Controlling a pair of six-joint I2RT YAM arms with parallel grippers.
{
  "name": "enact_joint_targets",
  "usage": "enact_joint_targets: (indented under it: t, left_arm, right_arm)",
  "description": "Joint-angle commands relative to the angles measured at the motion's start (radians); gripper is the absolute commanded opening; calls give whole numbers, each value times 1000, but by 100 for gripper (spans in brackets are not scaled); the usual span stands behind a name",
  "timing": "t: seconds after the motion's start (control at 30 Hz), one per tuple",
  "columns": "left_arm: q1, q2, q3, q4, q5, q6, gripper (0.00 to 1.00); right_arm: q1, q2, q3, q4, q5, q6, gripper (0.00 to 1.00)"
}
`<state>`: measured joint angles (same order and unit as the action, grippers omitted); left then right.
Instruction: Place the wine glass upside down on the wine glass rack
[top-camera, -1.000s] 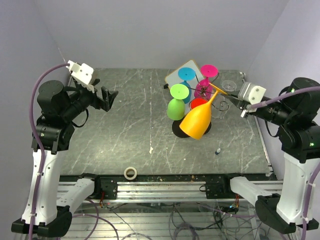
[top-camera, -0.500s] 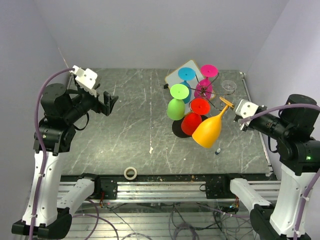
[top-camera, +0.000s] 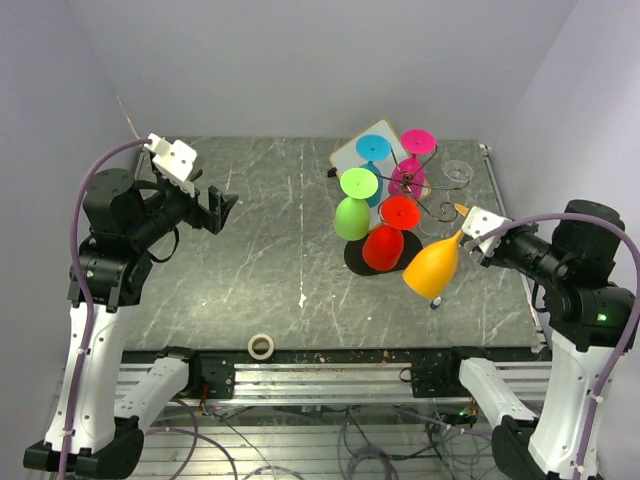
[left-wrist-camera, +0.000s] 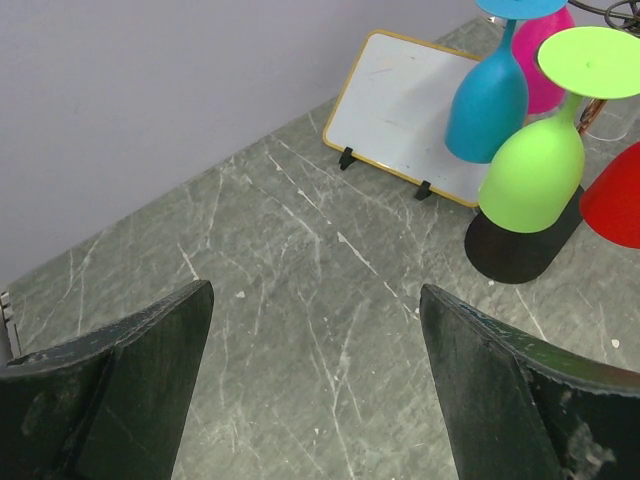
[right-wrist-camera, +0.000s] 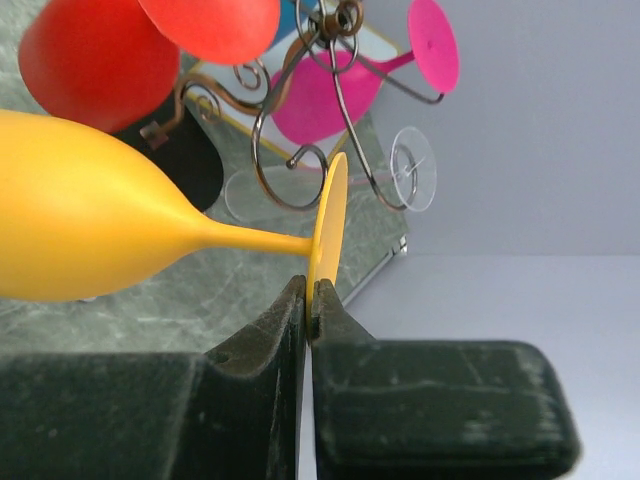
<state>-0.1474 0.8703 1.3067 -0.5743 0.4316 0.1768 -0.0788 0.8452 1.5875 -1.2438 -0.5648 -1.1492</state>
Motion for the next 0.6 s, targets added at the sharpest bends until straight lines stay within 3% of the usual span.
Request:
enact_joint_targets:
  t: [0.0, 0.23, 0.57]
  left_arm:
    - [5, -11, -17, 24, 27, 10, 94]
    - [5, -13, -18, 22, 30, 17, 94]
    - [5, -19, -14, 16, 34, 23, 94]
  right_arm:
    - [-11, 3, -50, 32, 96, -54, 0]
    - [3, 20, -105, 127, 237, -52, 0]
    - [64, 70, -104, 209, 256, -114, 0]
